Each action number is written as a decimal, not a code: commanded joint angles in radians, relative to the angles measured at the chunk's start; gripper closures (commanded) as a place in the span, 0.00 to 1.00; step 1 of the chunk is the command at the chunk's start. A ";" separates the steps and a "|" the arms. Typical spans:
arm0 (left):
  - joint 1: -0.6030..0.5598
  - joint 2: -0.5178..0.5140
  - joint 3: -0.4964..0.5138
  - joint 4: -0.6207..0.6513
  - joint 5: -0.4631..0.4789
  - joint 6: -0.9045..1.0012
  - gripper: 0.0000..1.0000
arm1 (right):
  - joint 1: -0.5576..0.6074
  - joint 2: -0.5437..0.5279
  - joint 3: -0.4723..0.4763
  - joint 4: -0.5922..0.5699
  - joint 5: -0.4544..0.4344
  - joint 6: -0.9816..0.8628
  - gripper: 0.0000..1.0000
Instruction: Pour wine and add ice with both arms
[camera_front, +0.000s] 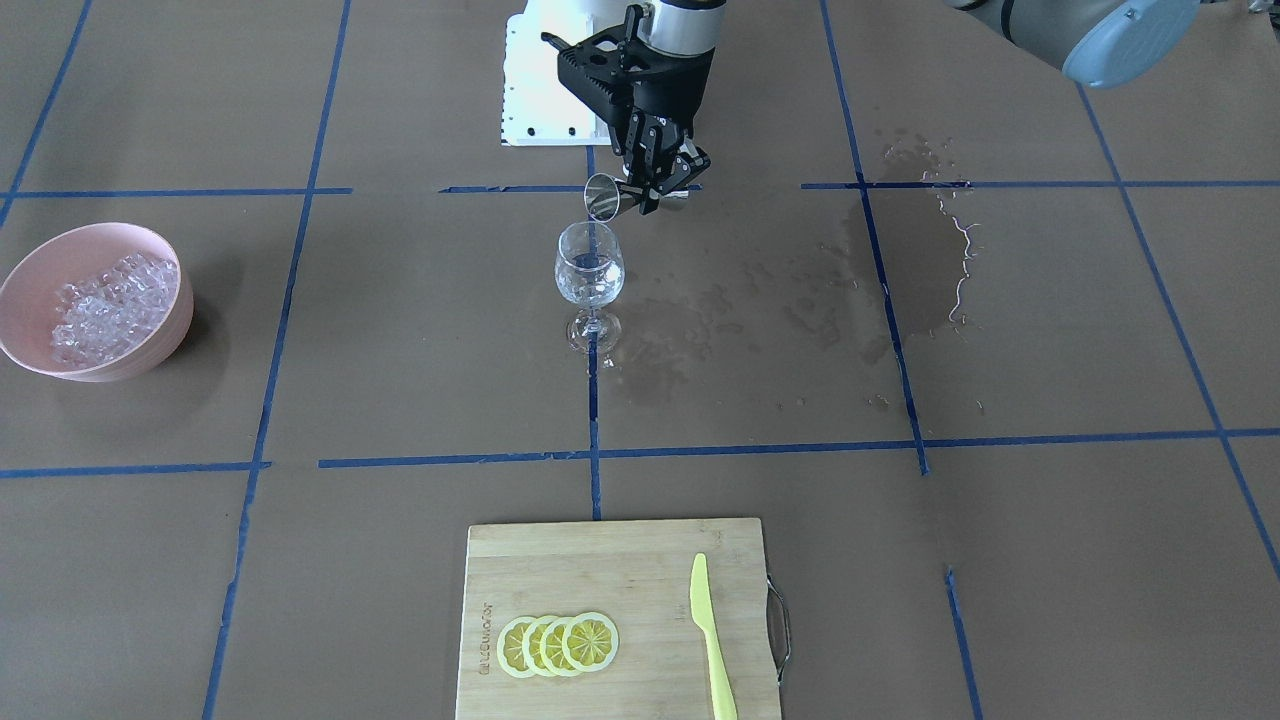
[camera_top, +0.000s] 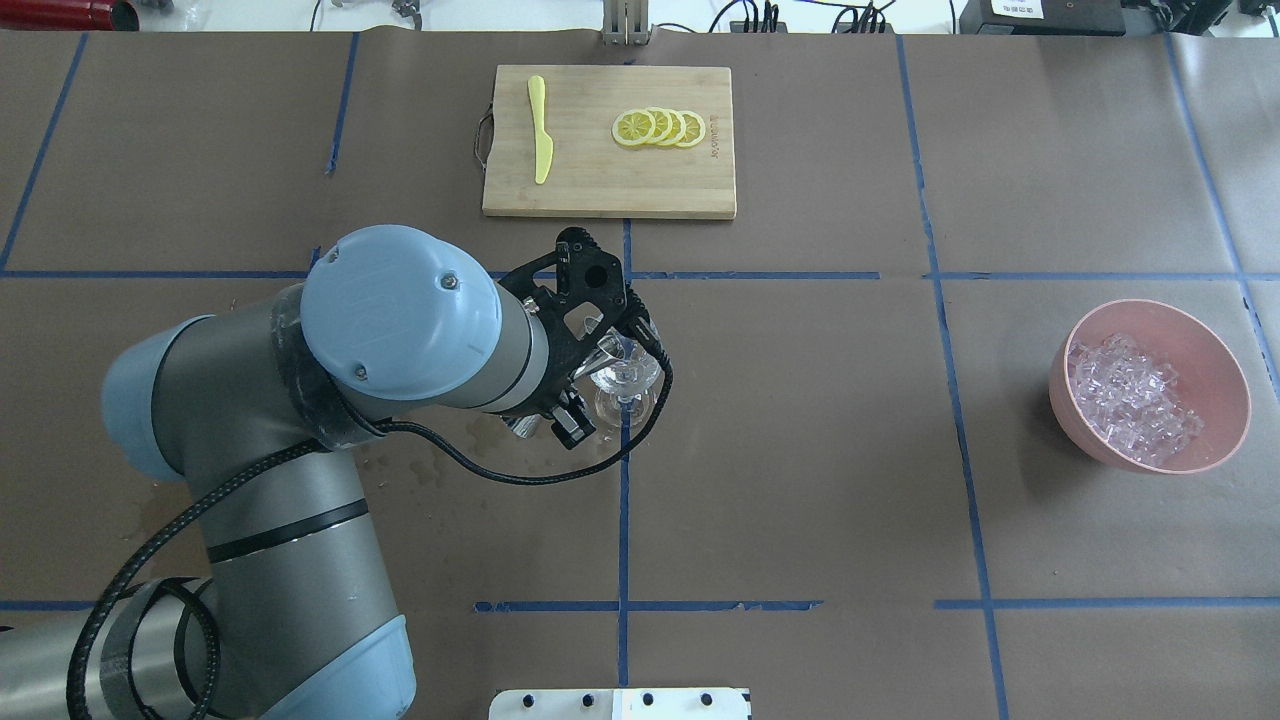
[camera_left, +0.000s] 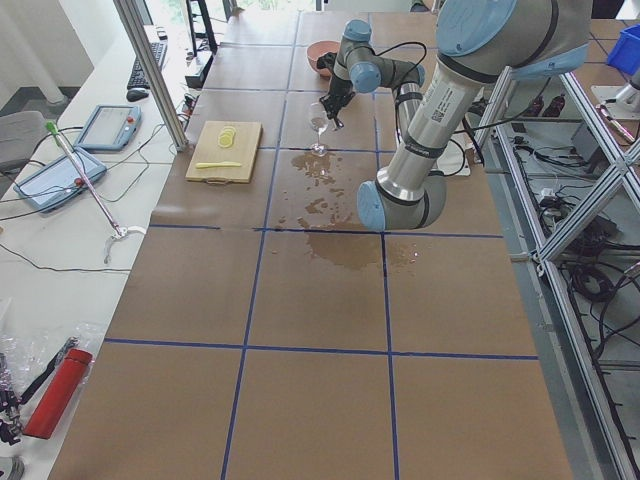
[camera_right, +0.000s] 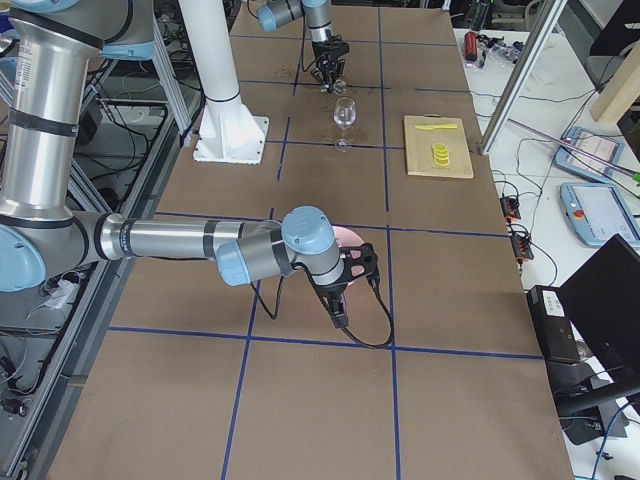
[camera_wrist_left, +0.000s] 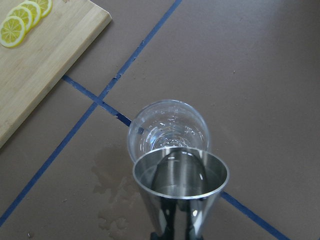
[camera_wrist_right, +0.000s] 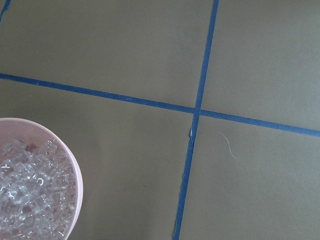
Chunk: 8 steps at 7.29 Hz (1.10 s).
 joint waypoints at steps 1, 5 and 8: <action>0.000 -0.054 0.026 0.088 0.000 -0.001 1.00 | -0.001 0.000 0.000 0.000 0.000 0.000 0.00; 0.000 -0.085 0.035 0.177 0.000 0.001 1.00 | -0.001 0.000 -0.007 0.002 0.000 -0.002 0.00; 0.000 -0.158 0.088 0.268 0.000 0.001 1.00 | 0.000 0.000 -0.007 0.002 0.000 -0.002 0.00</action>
